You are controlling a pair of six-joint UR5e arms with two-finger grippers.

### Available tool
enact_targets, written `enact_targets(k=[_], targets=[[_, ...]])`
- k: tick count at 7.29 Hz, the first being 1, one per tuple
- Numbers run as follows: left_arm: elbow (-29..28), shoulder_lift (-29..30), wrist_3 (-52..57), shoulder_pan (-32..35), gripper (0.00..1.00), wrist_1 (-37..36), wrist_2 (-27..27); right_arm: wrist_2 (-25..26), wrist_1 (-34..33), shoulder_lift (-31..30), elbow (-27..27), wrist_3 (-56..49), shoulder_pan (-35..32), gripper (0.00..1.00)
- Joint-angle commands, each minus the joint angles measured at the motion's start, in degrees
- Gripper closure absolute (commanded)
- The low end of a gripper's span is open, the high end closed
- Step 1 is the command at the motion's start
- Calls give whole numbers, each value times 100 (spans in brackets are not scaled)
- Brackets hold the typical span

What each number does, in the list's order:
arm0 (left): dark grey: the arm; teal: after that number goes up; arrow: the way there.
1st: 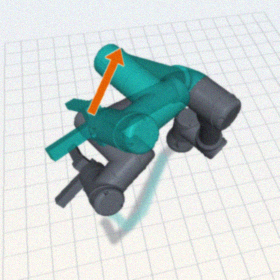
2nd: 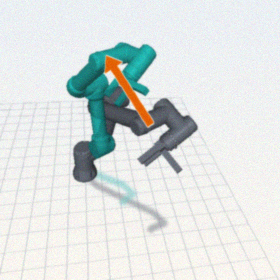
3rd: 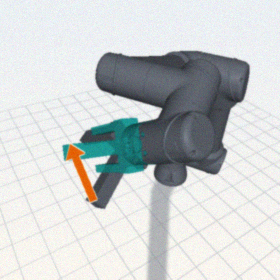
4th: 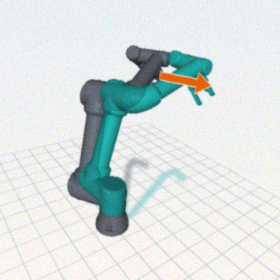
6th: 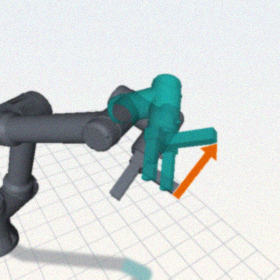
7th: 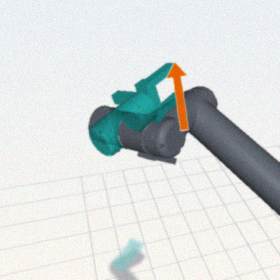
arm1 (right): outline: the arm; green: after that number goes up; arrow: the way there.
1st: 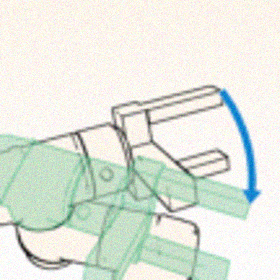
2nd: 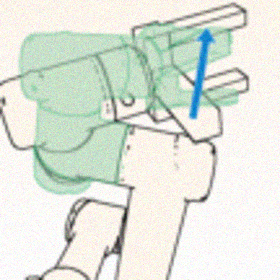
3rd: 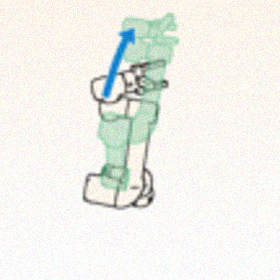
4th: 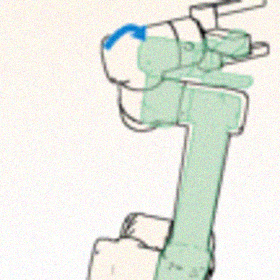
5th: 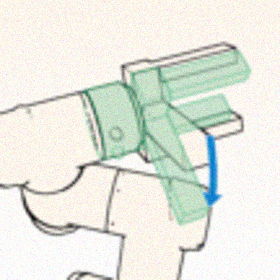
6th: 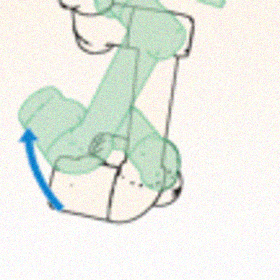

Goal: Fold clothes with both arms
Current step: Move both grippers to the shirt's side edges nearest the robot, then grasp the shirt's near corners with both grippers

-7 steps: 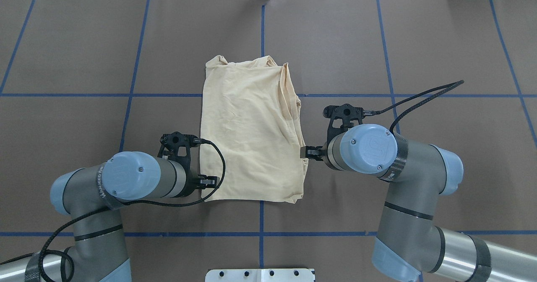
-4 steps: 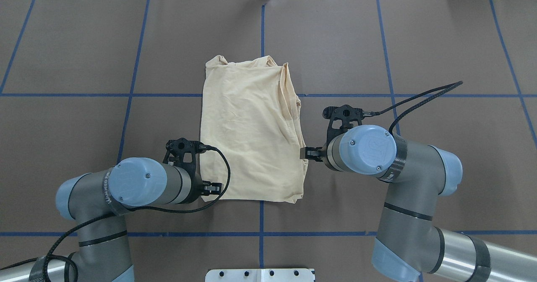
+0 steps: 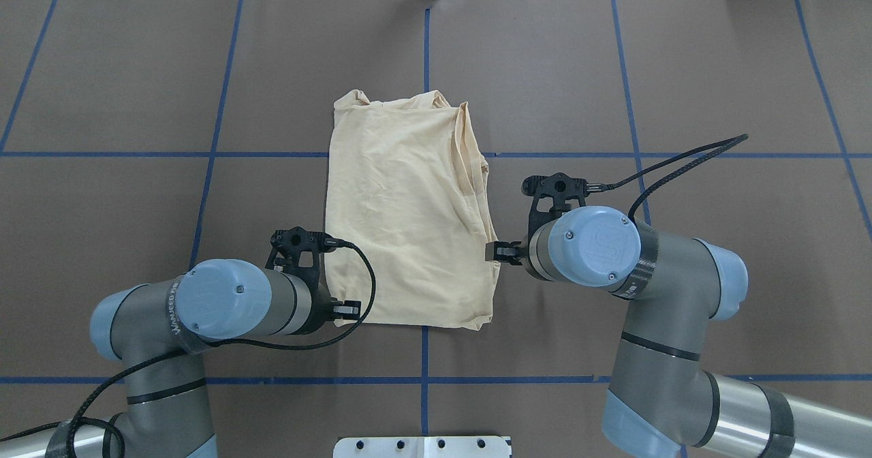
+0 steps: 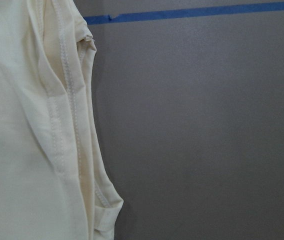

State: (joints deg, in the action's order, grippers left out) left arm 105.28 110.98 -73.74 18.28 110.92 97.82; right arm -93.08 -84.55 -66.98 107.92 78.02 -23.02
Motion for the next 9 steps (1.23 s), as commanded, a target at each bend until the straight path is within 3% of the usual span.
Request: enact_targets(k=[1,3,5,9], targets=[[36,3,0,1,100,0,0,27,9,115,-121,438,157,0],[45,3,0,1,100,0,0,315,61,351,-463,862,245,5],[45,-6,0,1,100,0,0,344,525,502,-876,1021,263,19],[45,-6,0,1,100,-9,0,457,536,537,-922,1048,325,36]])
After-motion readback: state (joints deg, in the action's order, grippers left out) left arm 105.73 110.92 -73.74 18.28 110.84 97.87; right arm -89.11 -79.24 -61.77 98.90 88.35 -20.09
